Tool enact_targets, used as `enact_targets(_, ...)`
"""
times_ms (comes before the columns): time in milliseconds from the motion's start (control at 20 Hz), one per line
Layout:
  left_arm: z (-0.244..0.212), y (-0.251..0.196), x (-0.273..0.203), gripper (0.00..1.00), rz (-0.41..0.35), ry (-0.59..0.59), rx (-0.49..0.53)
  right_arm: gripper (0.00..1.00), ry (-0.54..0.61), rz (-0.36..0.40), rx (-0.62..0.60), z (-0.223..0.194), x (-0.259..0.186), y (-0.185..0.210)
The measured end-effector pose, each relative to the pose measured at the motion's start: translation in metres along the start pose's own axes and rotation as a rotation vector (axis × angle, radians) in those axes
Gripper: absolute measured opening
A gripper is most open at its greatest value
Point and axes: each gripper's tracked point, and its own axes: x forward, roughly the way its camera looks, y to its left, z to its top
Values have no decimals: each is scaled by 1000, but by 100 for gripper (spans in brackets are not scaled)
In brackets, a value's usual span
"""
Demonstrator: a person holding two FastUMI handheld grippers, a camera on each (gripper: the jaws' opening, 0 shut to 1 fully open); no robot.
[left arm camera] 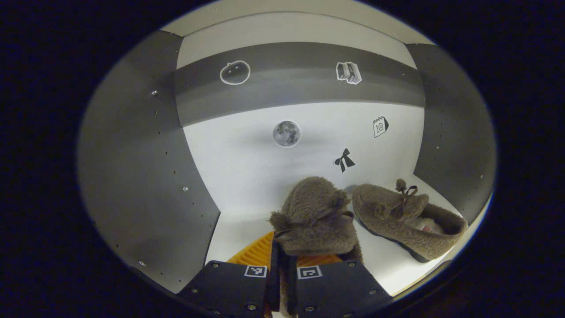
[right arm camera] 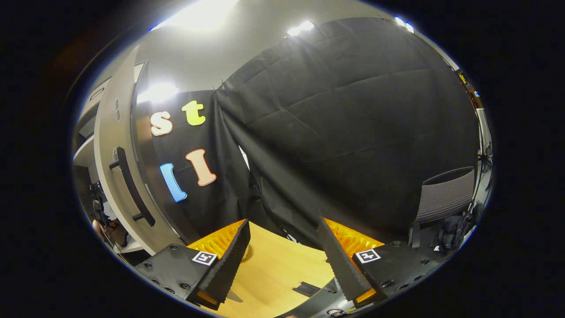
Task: Grab one shoe with the right hand and put it into the shoe cabinet, grab the other shoe with the left hand and put it into the shoe cabinet; then close the right door with the right hand and the left door with the left hand.
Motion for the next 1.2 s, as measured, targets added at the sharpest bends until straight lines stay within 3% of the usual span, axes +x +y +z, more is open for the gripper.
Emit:
enact_targets(100,-3,0,-6,11,0,1,3,92,14,8,8,-1,3,-1)
enact_targets(150,1,4,-11,25,23,-16,22,98,16,7,5,-2,6,-4)
enact_targets(300,2,11,-26,68,65,-32,89,98,21,26,-5,1,11,-4)
enact_targets(400,3,10,-41,93,62,-47,70,98,35,49,-1,0,17,-1)
enact_targets(450,5,8,-48,93,56,-59,50,98,41,60,0,0,21,0)
enact_targets(500,7,6,-58,86,52,-72,39,98,45,72,0,1,24,1)
enact_targets(900,47,-23,-172,86,43,-267,60,98,46,228,-65,21,64,37)
enact_targets(950,48,-28,-188,93,41,-290,45,98,48,258,-70,24,69,44)
enact_targets(1200,49,-37,-271,93,75,-448,-89,98,62,421,-110,38,93,80)
